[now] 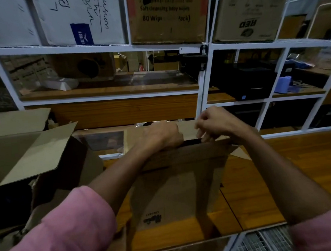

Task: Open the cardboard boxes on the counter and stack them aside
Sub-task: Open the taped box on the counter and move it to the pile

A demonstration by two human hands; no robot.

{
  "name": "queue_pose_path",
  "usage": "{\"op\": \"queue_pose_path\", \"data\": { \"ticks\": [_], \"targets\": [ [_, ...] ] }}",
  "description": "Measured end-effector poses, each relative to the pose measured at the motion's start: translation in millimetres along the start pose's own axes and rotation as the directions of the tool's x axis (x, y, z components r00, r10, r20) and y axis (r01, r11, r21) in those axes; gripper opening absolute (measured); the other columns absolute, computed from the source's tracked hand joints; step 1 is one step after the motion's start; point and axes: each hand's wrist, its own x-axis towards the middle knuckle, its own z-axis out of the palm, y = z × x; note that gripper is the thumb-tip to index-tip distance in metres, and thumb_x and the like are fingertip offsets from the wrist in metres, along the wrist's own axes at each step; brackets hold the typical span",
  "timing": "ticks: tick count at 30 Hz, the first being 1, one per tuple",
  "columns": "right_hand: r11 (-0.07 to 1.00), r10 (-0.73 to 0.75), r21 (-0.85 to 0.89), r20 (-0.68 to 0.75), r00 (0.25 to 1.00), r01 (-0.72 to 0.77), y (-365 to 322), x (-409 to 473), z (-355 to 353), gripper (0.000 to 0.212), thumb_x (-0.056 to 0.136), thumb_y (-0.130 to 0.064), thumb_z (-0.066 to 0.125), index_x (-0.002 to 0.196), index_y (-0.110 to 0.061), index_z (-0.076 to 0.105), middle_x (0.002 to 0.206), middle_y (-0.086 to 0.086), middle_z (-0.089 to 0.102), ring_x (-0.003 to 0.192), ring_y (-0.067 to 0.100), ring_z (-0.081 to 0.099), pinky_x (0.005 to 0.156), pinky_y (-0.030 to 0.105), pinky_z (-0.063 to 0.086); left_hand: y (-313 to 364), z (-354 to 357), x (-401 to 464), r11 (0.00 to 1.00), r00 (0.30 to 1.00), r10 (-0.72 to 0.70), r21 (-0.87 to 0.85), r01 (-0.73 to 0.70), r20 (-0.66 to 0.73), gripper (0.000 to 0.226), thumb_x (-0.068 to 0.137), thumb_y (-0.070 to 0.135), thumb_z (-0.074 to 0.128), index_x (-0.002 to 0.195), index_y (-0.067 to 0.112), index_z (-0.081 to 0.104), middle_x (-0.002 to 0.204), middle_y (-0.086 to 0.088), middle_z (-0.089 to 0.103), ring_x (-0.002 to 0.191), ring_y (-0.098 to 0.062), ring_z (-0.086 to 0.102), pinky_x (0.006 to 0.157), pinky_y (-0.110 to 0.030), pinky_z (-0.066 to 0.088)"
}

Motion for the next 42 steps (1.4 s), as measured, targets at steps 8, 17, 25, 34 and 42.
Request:
{"op": "queue_pose_path", "data": {
  "ticks": [8,17,25,34,42],
  "targets": [
    [0.936,0.112,-0.338,0.548,0.829,0.097,41,3,54,0.032,0.092,-0.027,0.063,0.123,-0.033,0.060,0.114,-0.005,0.061,0.103,0.013,0.058,0.090,0.036,0.052,-14,100,-28,0.963,0.964,0.266,0.050,-0.266,-0.007,0.021,0.102,0.036,0.044,0.112,0.021,0.054,0.109,-0.006,0.064,0.092,-0.023,0.058,0.083,-0.041,0.043],
    [0.878,-0.085,-0.452,0.168,0.982,0.154,79,-20,104,0.016,0.090,-0.021,0.066,0.099,-0.033,0.059,0.095,-0.008,0.061,0.087,0.011,0.060,0.079,0.034,0.055,-3,120,-24,0.935,0.932,0.350,-0.029,-0.354,-0.099,0.026,0.100,0.019,0.053,0.126,0.015,0.052,0.118,-0.007,0.060,0.105,-0.024,0.060,0.084,-0.035,0.048],
    [0.884,-0.059,-0.455,0.121,0.991,0.108,83,-23,107,0.012,0.092,-0.028,0.065,0.102,-0.030,0.058,0.098,-0.005,0.061,0.087,0.014,0.060,0.079,0.036,0.054,19,105,-6,0.992,0.995,0.037,0.121,-0.025,-0.095,0.045,0.103,0.041,0.037,0.134,0.012,0.052,0.139,-0.014,0.055,0.145,-0.037,0.031,0.111,-0.071,0.019],
    [0.887,-0.068,-0.435,0.205,0.976,0.153,85,-18,96,0.009,0.091,-0.029,0.067,0.092,-0.035,0.060,0.093,-0.009,0.062,0.093,0.013,0.061,0.085,0.041,0.054,-86,92,-7,0.939,0.920,-0.319,0.053,0.339,-0.227,0.051,0.096,0.034,0.053,0.141,0.012,0.043,0.151,-0.017,0.037,0.144,-0.043,0.024,0.109,-0.071,0.025],
    [0.871,-0.073,-0.465,0.199,0.977,0.160,87,-17,95,0.006,0.090,-0.038,0.067,0.092,-0.035,0.063,0.088,-0.012,0.064,0.092,0.010,0.059,0.087,0.040,0.043,-115,98,-16,0.795,0.839,-0.527,-0.428,0.430,-0.134,0.029,0.096,0.014,0.063,0.122,0.011,0.050,0.112,-0.010,0.054,0.090,-0.018,0.046,0.061,-0.025,0.035]
  ]
}}
